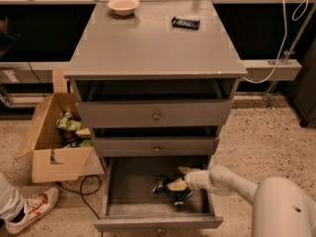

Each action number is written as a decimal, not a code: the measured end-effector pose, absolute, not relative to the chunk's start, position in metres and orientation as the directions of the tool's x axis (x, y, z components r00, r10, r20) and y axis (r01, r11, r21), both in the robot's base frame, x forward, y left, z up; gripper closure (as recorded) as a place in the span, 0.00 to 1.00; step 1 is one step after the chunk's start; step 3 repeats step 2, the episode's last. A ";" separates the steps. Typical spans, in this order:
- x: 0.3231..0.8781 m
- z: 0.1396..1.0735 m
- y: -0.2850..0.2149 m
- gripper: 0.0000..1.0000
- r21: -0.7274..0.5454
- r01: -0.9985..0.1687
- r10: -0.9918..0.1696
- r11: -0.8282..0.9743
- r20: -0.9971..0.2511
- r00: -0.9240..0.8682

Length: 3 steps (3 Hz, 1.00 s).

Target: Place blue chip bag into bottom drawer

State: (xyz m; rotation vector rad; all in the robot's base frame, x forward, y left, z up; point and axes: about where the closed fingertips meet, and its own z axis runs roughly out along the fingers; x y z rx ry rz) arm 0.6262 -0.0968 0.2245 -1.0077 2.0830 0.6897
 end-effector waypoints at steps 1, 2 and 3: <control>0.619 0.240 -0.121 0.00 0.180 -0.792 -0.345 0.583 -0.828 -0.442; 0.598 0.270 -0.181 0.00 0.169 -0.740 -0.274 0.651 -0.857 -0.437; 0.598 0.270 -0.181 0.00 0.169 -0.740 -0.274 0.651 -0.857 -0.437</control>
Offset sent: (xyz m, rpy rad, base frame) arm -0.0794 -0.1777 0.0886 0.1569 -0.1160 -0.2840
